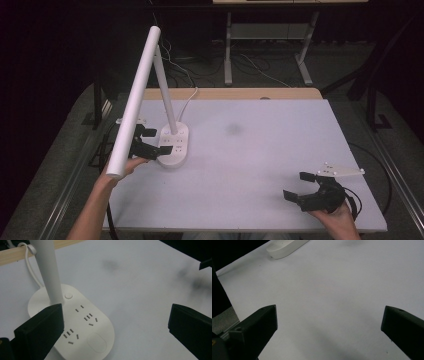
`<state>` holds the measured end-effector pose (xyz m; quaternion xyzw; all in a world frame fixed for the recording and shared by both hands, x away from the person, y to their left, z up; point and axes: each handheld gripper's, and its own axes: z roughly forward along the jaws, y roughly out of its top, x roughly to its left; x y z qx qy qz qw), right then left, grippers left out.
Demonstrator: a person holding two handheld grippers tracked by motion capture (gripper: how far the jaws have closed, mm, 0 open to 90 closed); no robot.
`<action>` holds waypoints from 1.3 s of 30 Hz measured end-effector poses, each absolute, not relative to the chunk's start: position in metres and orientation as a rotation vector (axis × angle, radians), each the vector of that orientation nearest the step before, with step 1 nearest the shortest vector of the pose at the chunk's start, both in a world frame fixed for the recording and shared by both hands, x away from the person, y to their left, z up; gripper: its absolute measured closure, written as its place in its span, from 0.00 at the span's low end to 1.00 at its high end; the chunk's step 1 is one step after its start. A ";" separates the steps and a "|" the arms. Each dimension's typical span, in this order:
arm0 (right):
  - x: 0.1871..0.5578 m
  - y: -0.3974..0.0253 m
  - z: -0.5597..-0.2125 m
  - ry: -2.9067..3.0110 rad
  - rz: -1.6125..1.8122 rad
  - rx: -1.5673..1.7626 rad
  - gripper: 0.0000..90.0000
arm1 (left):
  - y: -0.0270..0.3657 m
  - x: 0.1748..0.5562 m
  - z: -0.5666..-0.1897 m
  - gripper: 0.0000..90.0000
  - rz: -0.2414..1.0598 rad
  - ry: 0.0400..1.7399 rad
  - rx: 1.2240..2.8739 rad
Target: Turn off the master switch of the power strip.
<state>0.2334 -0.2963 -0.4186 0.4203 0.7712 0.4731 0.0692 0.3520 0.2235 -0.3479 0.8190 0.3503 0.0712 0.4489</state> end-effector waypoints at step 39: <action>0.234 -0.295 -0.420 2.336 1.409 1.257 0.00 | 0.247 0.405 -0.355 0.01 0.170 0.991 2.032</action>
